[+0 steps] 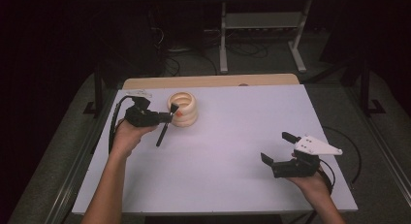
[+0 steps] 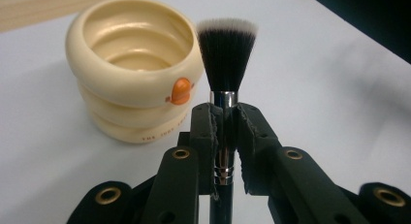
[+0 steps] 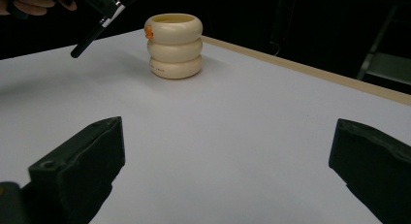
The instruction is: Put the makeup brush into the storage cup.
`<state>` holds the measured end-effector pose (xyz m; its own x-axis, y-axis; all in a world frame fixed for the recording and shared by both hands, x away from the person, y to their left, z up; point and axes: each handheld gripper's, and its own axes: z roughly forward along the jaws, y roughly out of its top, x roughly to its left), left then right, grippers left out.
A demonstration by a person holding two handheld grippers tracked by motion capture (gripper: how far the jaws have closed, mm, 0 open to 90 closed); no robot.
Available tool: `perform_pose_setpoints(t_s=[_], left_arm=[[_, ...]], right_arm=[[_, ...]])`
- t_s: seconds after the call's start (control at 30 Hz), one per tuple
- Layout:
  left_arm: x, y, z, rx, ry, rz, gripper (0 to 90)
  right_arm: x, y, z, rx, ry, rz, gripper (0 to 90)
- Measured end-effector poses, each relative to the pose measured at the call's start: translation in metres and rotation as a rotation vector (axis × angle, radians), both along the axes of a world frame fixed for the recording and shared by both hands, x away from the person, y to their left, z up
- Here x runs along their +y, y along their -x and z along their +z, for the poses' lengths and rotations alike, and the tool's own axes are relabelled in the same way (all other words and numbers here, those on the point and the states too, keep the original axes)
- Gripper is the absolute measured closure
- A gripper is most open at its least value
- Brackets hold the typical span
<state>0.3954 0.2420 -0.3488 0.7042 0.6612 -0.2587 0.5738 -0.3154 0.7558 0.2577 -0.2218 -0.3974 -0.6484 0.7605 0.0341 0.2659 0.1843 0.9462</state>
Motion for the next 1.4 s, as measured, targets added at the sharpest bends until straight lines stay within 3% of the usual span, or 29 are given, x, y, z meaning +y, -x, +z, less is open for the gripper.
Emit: perform_pose_setpoints(t_s=[0.53,1.4], left_arm=[[0.002,0.003,0.01,-0.08,0.07,0.019,77.7],[-0.004,-0.008,0.021,-0.192,0.11,0.034,77.8]], right_arm=[[0.0,0.0,0.0,-0.004,0.002,0.001,0.0],[0.002,-0.001,0.0,-0.003,0.0,0.006,0.0]])
